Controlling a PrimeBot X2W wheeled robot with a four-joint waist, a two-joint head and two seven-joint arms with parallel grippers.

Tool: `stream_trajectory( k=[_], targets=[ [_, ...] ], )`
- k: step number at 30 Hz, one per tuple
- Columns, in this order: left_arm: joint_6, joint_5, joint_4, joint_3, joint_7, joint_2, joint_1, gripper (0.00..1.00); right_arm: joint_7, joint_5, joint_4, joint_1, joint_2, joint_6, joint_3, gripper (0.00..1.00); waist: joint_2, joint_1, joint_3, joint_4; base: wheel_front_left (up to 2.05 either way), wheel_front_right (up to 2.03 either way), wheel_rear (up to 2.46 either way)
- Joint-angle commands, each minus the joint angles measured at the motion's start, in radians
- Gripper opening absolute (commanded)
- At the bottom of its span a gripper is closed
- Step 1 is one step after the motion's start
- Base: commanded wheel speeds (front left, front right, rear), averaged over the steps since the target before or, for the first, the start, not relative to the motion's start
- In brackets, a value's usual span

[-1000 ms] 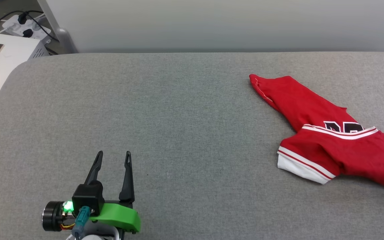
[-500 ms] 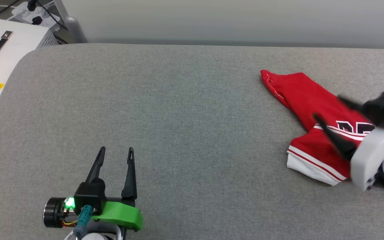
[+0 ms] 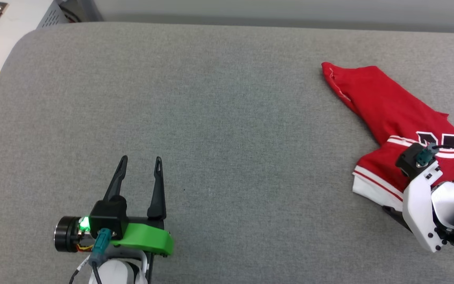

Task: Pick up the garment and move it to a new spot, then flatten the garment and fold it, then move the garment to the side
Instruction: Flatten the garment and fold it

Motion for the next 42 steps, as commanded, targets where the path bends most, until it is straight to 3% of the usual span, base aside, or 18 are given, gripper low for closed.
stream_trajectory(
  k=[1,8,9,10,19,24,29,36,42],
  targets=[
    [0.006,-0.008,-0.002,-0.003,-0.006,-0.004,-0.023,1.0,-0.017,-0.013,0.041,-0.024,0.006,-0.001,0.024,1.0,0.0,0.0,0.033,0.014,0.0,0.0,0.0],
    [0.011,-0.013,0.01,-0.006,-0.006,-0.004,-0.04,1.0,-0.076,-0.021,0.227,-0.052,0.033,-0.001,0.121,1.0,0.0,0.0,0.044,0.025,0.0,0.0,0.0],
    [0.012,-0.013,0.013,-0.004,-0.006,-0.004,-0.038,1.0,-0.096,-0.008,0.239,-0.053,0.04,-0.001,0.127,0.26,0.0,0.0,0.037,0.023,0.0,0.0,0.0],
    [0.013,-0.014,0.015,-0.002,-0.006,-0.004,-0.036,1.0,-0.118,0.002,0.242,-0.055,0.045,-0.001,0.129,0.0,0.0,0.0,0.031,0.022,0.0,0.0,0.0],
    [0.015,-0.007,0.015,0.015,-0.006,-0.004,0.011,1.0,-0.421,0.091,0.155,-0.04,0.064,-0.001,0.011,0.0,0.0,0.0,-0.063,-0.011,0.0,0.0,0.0],
    [0.011,0.001,0.009,0.025,-0.006,-0.004,0.036,1.0,-0.488,0.123,0.023,0.02,0.042,-0.001,-0.106,0.0,0.0,0.0,-0.092,-0.031,0.0,0.0,0.0],
    [0.004,0.007,0.007,0.029,-0.006,-0.004,0.047,1.0,-0.501,0.127,-0.128,0.097,0.026,-0.001,-0.252,0.0,0.0,0.0,-0.103,-0.04,0.0,0.0,0.0],
    [-0.005,0.012,0.005,0.028,-0.006,-0.004,0.051,1.0,-0.44,0.119,-0.346,0.179,0.074,-0.001,-0.429,0.0,0.0,0.0,-0.108,-0.023,0.0,0.0,0.0],
    [-0.005,0.008,0.002,0.018,-0.006,-0.004,0.045,1.0,-0.364,0.106,-0.431,0.158,0.102,-0.001,-0.456,0.0,0.0,0.0,-0.089,0.008,0.0,0.0,0.0]
  ],
)
